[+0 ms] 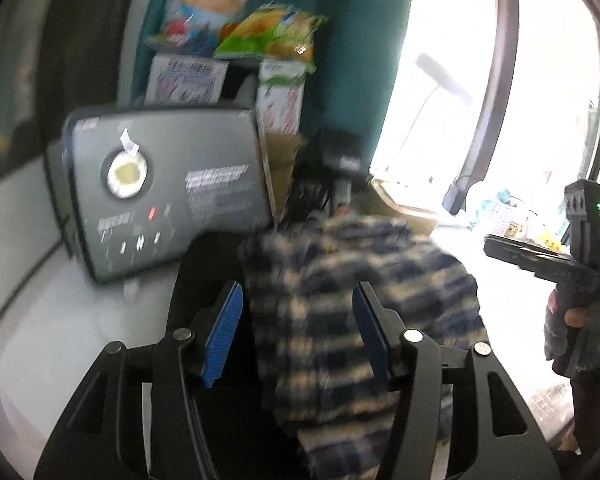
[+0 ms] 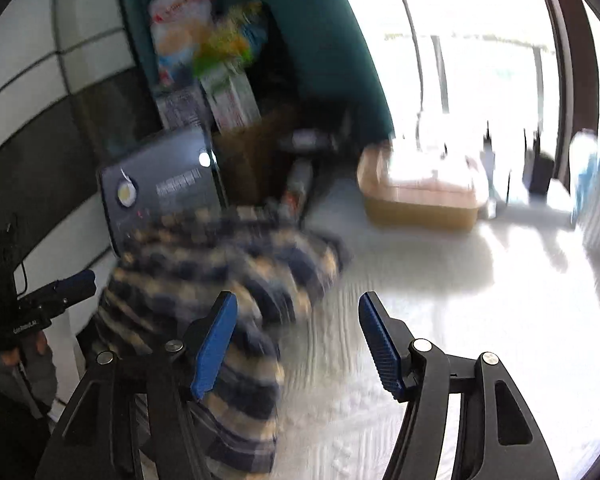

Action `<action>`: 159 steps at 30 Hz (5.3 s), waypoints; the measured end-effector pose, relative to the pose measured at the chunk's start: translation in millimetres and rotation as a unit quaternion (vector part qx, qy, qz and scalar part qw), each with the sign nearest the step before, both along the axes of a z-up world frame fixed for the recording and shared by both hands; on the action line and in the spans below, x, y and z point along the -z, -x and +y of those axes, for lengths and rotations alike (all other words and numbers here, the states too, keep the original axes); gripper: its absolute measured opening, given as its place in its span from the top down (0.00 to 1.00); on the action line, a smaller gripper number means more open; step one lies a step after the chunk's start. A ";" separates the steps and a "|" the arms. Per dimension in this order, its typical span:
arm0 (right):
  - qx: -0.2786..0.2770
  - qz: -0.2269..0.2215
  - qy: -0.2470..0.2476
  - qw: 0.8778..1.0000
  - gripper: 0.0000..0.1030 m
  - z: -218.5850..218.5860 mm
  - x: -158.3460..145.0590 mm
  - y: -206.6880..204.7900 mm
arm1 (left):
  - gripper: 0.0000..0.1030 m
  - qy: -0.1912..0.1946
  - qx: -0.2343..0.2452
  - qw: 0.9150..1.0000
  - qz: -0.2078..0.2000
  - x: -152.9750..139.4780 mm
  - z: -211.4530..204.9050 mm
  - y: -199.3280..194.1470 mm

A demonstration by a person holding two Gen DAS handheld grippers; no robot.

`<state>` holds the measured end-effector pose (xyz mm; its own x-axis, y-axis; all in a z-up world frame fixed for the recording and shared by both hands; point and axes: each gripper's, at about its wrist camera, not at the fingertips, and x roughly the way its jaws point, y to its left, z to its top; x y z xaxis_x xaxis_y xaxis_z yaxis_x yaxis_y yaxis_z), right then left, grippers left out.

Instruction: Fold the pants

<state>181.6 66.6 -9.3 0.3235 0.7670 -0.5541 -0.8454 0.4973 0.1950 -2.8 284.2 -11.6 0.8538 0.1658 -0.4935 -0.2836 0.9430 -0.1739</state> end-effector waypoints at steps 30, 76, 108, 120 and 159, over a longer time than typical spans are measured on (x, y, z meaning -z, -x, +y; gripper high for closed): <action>-0.069 -0.026 0.111 0.991 0.73 132.9 37.2 -68.8 | 0.45 -0.005 0.076 0.986 0.148 27.0 44.7 -120.4; 0.048 0.004 0.088 0.995 0.30 -115.8 6.0 39.6 | 0.41 0.029 0.076 0.996 0.038 14.9 -103.3 -35.8; 0.249 -0.116 0.041 0.961 0.00 -255.6 -46.5 101.9 | 0.01 -0.053 0.035 0.995 -0.083 -20.4 -203.9 -3.6; 0.249 -0.100 0.050 0.962 0.00 -250.1 -39.2 95.8 | 0.01 -0.038 0.041 0.996 -0.074 -12.7 -197.5 -4.2; 0.252 -0.094 0.055 0.962 0.00 -249.2 -33.7 93.5 | 0.01 -0.036 0.050 0.996 -0.066 -8.8 -206.2 -4.3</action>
<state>88.1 -182.6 24.5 0.7409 0.4272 -0.5182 -0.5071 0.8618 -0.0147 1.5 78.0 -2.8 0.9243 0.1075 -0.3662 -0.1665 0.9770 -0.1334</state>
